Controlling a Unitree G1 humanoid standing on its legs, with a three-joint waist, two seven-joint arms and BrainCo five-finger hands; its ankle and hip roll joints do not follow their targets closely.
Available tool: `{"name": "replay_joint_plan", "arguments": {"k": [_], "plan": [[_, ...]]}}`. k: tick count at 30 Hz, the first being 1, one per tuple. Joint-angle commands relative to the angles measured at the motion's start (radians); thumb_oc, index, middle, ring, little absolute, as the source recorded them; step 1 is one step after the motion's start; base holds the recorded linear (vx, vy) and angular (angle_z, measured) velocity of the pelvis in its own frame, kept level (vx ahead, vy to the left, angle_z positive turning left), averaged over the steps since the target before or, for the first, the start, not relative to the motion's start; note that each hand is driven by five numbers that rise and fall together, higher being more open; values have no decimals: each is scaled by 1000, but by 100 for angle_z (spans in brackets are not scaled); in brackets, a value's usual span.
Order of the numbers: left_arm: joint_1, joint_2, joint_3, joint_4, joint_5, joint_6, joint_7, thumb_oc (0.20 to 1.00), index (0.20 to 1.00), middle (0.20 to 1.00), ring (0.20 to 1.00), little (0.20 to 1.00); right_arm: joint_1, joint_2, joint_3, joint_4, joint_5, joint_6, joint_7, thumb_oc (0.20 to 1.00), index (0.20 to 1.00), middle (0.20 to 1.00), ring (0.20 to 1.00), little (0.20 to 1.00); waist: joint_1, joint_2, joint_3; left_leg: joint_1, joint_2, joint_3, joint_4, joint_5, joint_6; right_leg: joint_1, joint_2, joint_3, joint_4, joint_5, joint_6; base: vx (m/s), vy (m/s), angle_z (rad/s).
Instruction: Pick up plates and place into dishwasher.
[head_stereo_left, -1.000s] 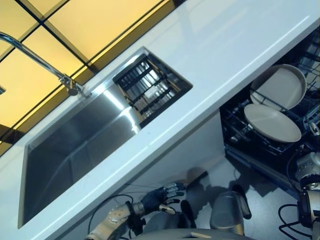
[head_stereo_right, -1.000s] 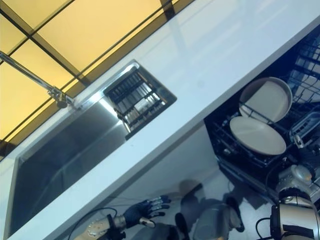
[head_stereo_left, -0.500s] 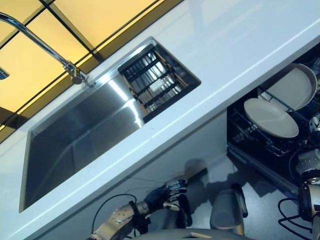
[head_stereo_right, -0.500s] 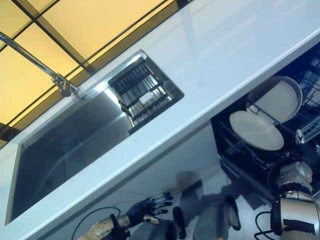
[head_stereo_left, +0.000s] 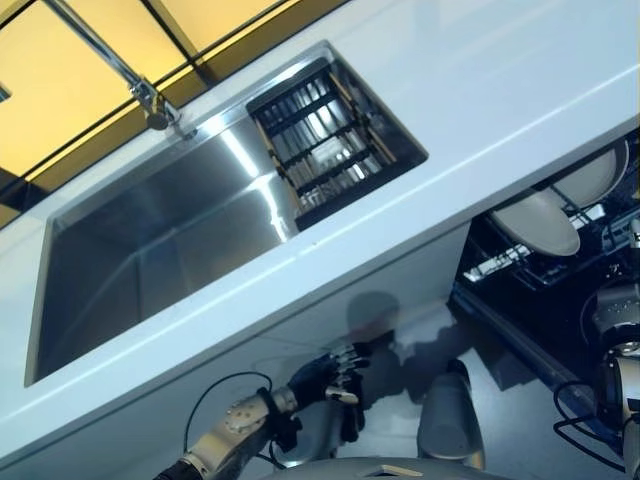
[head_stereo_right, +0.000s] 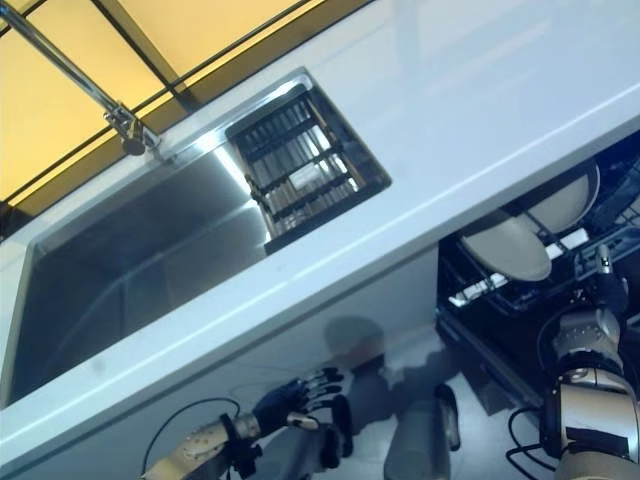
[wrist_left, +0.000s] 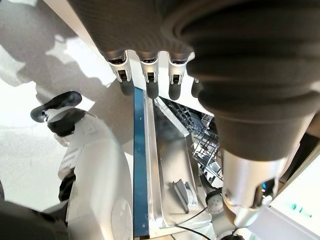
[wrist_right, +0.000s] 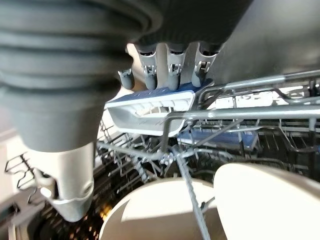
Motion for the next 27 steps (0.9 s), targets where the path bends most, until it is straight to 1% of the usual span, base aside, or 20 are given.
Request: {"name": "replay_joint_plan", "arguments": {"k": [1, 3, 8, 16, 19, 27], "plan": [[2, 48, 21, -49, 9, -45, 6, 1000, 1000, 1000, 1000, 1000, -109, 10, 40, -84, 46, -23, 103, 1000, 1000, 1000, 1000, 1000, 49, -32, -36, -62, 67, -70, 75, -35, -9, -20, 32, 26, -62, 60, -19, -70, -62, 14], [-7, 62, 32, -47, 10, -45, -3, 1000, 1000, 1000, 1000, 1000, -106, 15, 39, -86, 81, -27, 144, 1000, 1000, 1000, 1000, 1000, 62, -41, -29, -77, 64, -83, 75, -28, -8, -22, 35, 19, -69, 66, -19, -74, -67, 9], [-15, 97, 51, -45, 25, -63, -12, 1000, 1000, 1000, 1000, 1000, -108, 27, 37, -97, 152, -42, 192, 1000, 1000, 1000, 1000, 1000, 83, -58, -10, -111, 62, -100, 77, -18, -5, -31, 42, 2, -81, 76, -21, -70, -49, 17], [-12, 126, 79, -53, 24, -54, -5, 1000, 1000, 1000, 1000, 1000, -138, 33, 51, -107, 128, -69, 203, 1000, 1000, 1000, 1000, 1000, 120, -85, 8, -153, 61, -126, 99, -12, -3, -31, 54, -22, -90, 85, -29, -37, -43, 8], [-3, 130, 90, -57, 33, -55, -11, 1000, 1000, 1000, 1000, 1000, -153, 29, 55, -108, 136, -66, 207, 1000, 1000, 1000, 1000, 1000, 133, -95, 10, -157, 63, -130, 91, -7, -3, -26, 55, -32, -105, 90, -29, 0, 0, 0], [-8, 144, 108, -71, 43, -53, -12, 1000, 1000, 1000, 1000, 1000, -189, 28, 60, -104, 213, -71, 250, 1000, 1000, 1000, 1000, 1000, 160, -108, 17, -176, 63, -130, 66, 13, -2, -22, 55, -52, -136, 105, -25, -39, -13, 7]]}}
